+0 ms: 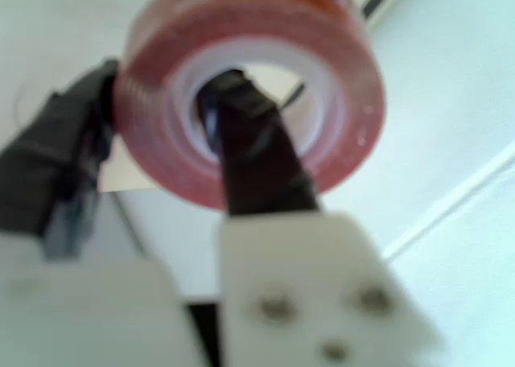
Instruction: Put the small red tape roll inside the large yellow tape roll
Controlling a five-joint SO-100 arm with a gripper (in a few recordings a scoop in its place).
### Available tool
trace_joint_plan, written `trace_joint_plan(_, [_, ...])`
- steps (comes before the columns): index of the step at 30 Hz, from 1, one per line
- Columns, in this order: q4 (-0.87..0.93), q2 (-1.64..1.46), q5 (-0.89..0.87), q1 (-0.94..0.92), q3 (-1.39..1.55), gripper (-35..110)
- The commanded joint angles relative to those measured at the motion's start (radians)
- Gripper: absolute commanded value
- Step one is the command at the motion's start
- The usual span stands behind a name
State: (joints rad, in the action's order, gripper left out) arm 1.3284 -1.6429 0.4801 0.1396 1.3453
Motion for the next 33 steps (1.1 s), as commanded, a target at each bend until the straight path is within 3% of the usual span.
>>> trace_joint_plan(1, [0.063, 0.144, 0.060, 0.028, -0.488, 0])
trace_joint_plan(8, [0.175, 0.686, -0.005, 0.072, -1.350, 0])
trace_joint_plan(16, [-0.023, 0.773, -0.087, 0.129, -1.307, 0])
trace_joint_plan(33, [-0.098, 1.054, -0.135, 0.051, -1.312, 0])
